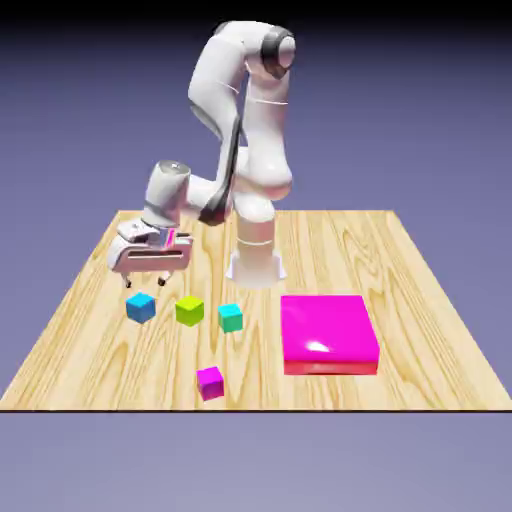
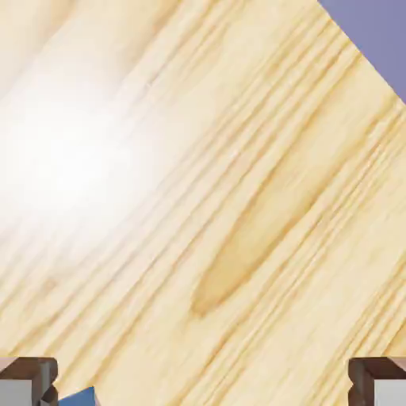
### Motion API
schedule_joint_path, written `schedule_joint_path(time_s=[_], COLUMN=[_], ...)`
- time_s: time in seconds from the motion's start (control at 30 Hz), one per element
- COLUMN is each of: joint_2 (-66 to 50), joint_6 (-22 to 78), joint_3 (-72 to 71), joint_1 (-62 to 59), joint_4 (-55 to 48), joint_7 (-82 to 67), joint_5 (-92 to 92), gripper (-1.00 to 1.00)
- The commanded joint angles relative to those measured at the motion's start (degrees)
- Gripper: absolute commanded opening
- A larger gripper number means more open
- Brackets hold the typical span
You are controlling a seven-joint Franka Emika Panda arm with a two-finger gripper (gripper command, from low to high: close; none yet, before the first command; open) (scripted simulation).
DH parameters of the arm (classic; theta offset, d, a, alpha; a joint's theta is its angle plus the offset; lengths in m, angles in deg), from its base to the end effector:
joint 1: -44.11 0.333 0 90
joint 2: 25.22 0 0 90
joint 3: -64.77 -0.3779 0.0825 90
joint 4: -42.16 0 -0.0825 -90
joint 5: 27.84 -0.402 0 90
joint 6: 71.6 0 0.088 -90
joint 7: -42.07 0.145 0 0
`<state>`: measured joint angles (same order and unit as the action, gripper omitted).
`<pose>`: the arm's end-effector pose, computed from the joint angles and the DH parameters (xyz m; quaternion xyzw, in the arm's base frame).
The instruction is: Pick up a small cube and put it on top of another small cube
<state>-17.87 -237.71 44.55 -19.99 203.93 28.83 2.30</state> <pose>0.2960 -0.2553 0.2601 0.9900 -0.0163 0.0264 0.1376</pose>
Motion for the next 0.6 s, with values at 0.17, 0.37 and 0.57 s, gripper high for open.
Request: schedule_joint_path(time_s=[0.17,0.37,0.57], joint_2=[-4.87,-9.28,-16.50], joint_6=[1.52,2.39,1.64], joint_3=[-3.89,-5.68,-1.04], joint_1=[-12.47,-20.38,-18.54], joint_4=[0.15,-0.39,-4.19], joint_7=[-10.71,-15.79,-3.89], joint_5=[5.79,12.10,27.04], gripper=[0.00,0.00,0.00])
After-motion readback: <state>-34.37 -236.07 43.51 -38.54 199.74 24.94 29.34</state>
